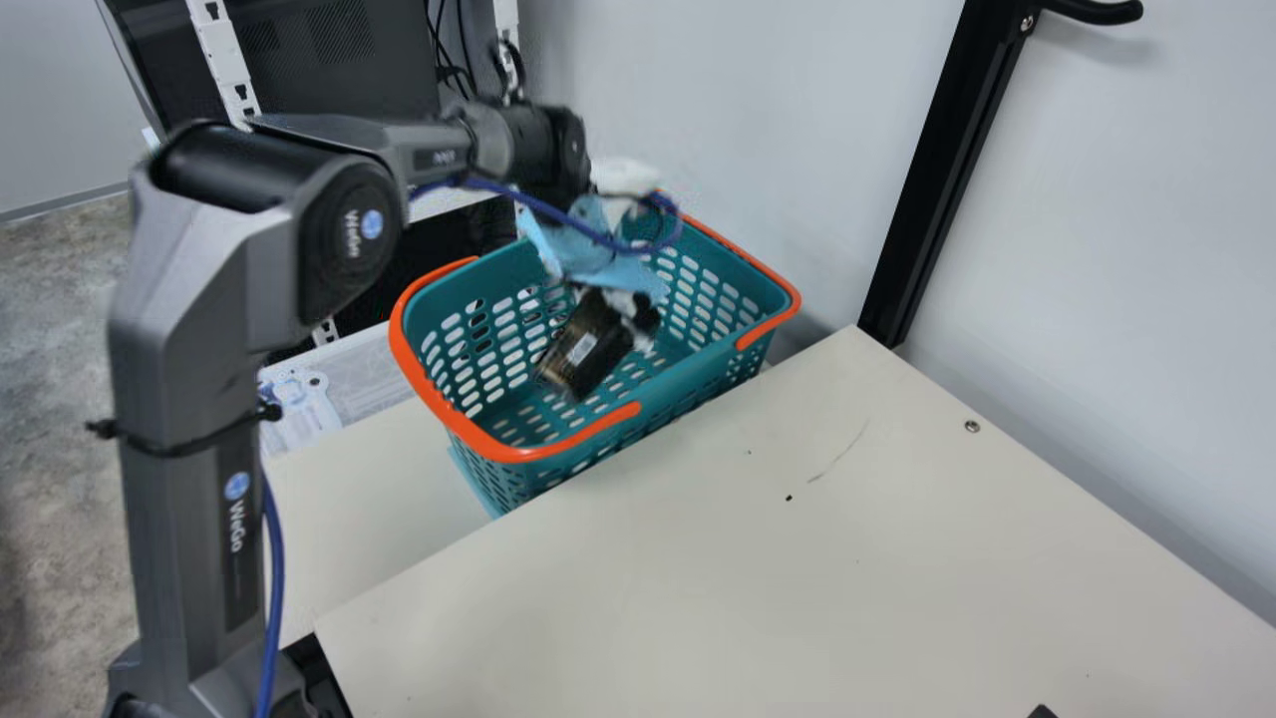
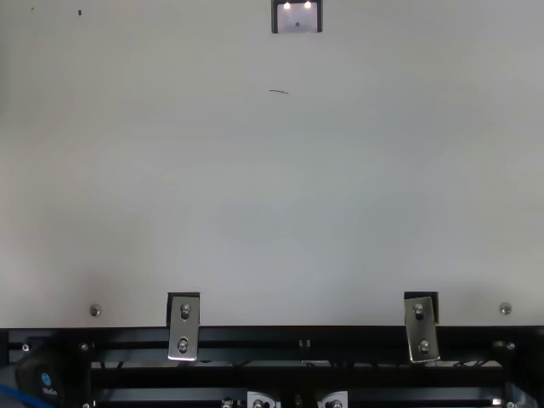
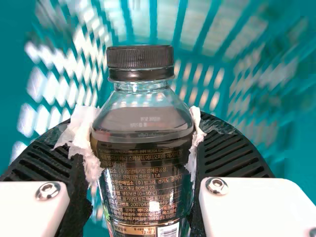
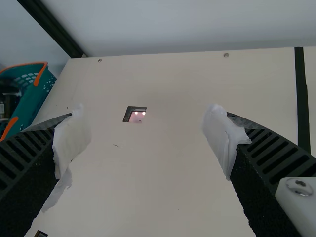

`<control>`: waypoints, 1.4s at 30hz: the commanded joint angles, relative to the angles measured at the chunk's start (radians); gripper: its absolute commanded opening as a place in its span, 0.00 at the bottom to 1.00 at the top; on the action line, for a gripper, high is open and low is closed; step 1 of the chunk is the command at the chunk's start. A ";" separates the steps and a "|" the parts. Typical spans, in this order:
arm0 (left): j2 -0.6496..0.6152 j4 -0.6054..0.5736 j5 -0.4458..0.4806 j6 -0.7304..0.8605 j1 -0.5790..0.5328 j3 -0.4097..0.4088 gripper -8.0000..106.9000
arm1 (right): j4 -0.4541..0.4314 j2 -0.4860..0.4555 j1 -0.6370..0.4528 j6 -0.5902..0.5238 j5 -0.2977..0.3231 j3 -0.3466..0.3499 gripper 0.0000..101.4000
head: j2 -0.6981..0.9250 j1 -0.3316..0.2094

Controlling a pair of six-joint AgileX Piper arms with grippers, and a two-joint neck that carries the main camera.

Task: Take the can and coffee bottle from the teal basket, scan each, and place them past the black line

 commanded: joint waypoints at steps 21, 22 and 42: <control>-0.483 -0.403 0.024 -0.203 -0.187 0.024 0.16 | 0.000 0.000 0.000 0.000 0.000 0.000 1.00 | 0.017 -0.027; -0.502 -0.409 0.026 -0.210 -0.203 0.030 0.16 | 0.000 0.000 0.000 0.000 0.000 0.000 1.00 | 0.017 -0.027; -0.718 -0.448 0.122 -0.389 -0.521 0.061 0.16 | 0.000 0.000 0.000 0.000 0.000 0.000 1.00 | -0.273 -0.025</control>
